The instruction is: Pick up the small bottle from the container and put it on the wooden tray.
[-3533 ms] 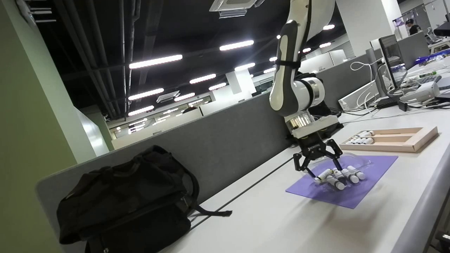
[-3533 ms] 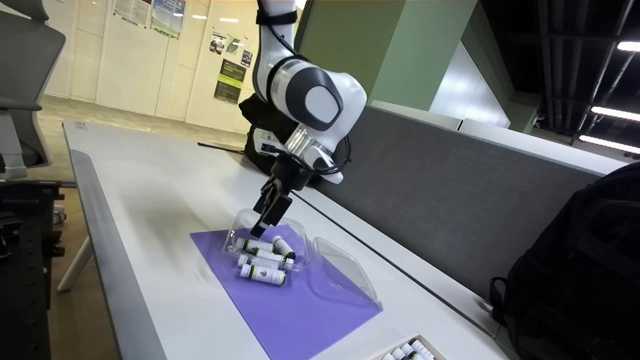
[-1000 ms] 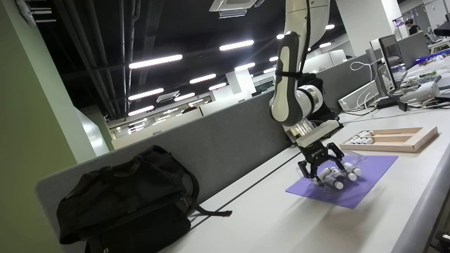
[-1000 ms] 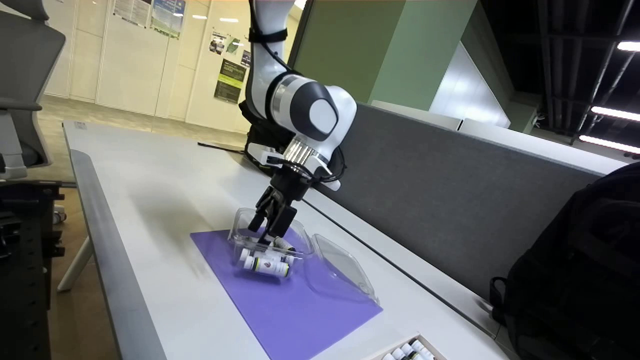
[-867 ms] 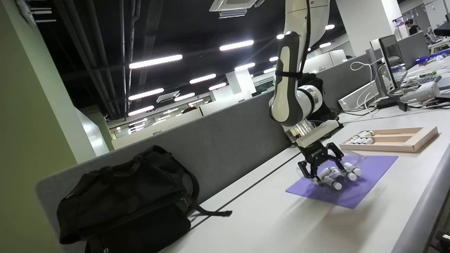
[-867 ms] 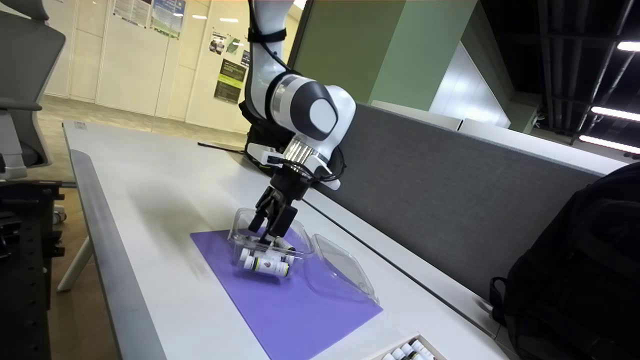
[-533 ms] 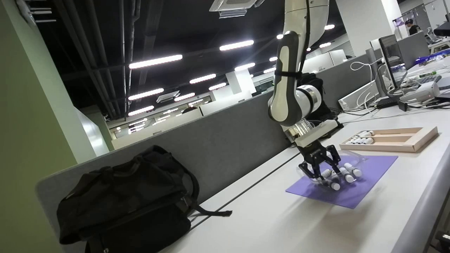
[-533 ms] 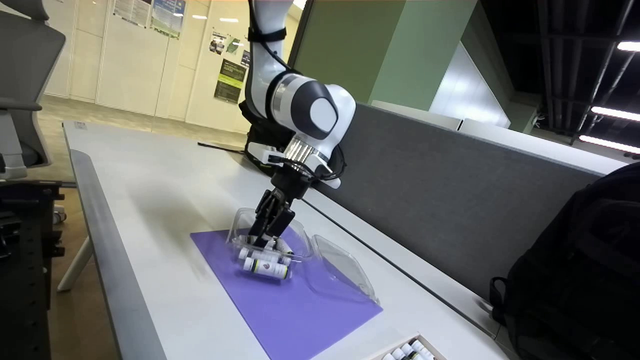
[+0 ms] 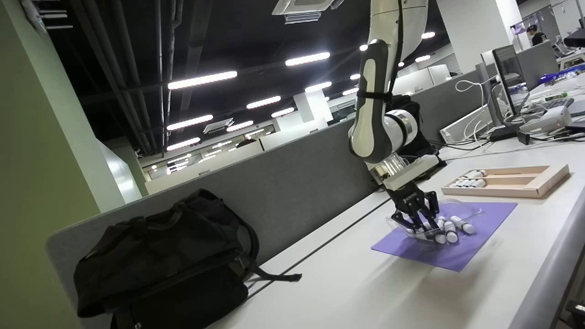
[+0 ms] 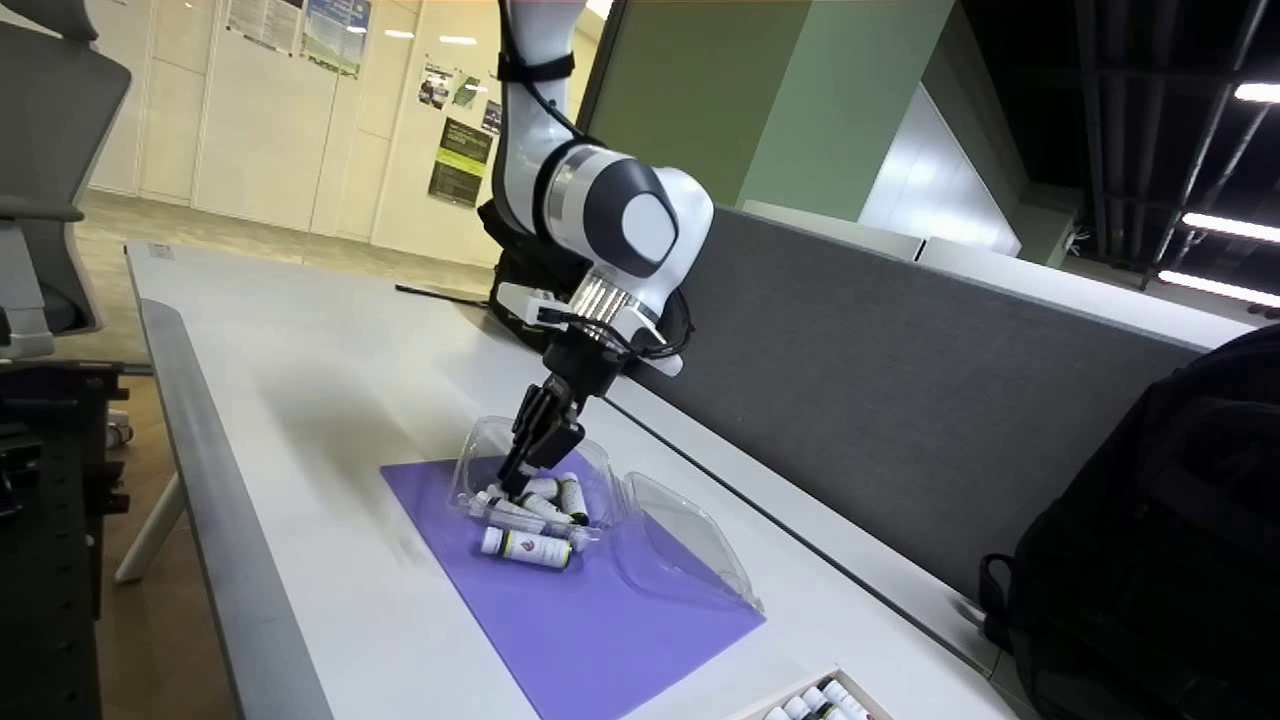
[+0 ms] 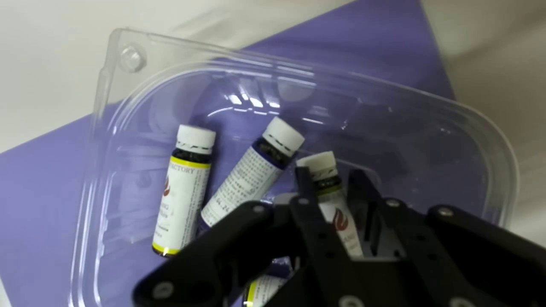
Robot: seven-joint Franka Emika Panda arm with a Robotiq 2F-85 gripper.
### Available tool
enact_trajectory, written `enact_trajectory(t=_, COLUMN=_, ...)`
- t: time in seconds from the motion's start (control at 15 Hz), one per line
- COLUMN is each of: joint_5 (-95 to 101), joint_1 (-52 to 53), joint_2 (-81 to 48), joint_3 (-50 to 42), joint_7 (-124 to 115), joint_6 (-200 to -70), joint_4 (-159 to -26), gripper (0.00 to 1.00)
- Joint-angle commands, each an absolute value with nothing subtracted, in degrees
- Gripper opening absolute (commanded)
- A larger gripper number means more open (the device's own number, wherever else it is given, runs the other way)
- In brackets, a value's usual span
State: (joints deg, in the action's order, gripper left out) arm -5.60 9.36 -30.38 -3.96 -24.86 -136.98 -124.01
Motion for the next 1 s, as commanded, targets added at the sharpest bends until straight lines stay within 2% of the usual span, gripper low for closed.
enact_trajectory(t=0.0, joint_5=-6.3, joint_1=8.4, joint_2=-28.8, joint_3=-3.0, joint_7=-25.0, joint_6=-134.2, joint_4=-123.8, gripper=0.05)
enact_trajectory(t=0.13, joint_5=-6.4, joint_1=8.2, joint_2=-27.0, joint_3=-2.6, joint_7=-24.6, joint_6=-133.1, joint_4=-124.3, gripper=0.0)
enact_trajectory(t=0.27, joint_5=-6.0, joint_1=8.3, joint_2=-25.7, joint_3=-2.6, joint_7=-24.7, joint_6=-132.7, joint_4=-124.6, gripper=0.0)
enact_trajectory(t=0.33, joint_5=-5.4, joint_1=8.5, joint_2=-25.3, joint_3=-2.9, joint_7=-25.0, joint_6=-133.6, joint_4=-125.0, gripper=0.25)
enact_trajectory(t=0.4, joint_5=-5.1, joint_1=8.5, joint_2=-25.2, joint_3=-3.0, joint_7=-25.0, joint_6=-134.0, joint_4=-125.0, gripper=0.26)
enact_trajectory(t=0.47, joint_5=-5.1, joint_1=8.3, joint_2=-25.3, joint_3=-3.0, joint_7=-24.8, joint_6=-133.3, joint_4=-124.8, gripper=0.32)
enact_trajectory(t=0.93, joint_5=-4.2, joint_1=8.1, joint_2=-27.3, joint_3=-3.4, joint_7=-24.8, joint_6=-137.2, joint_4=-124.8, gripper=0.81)
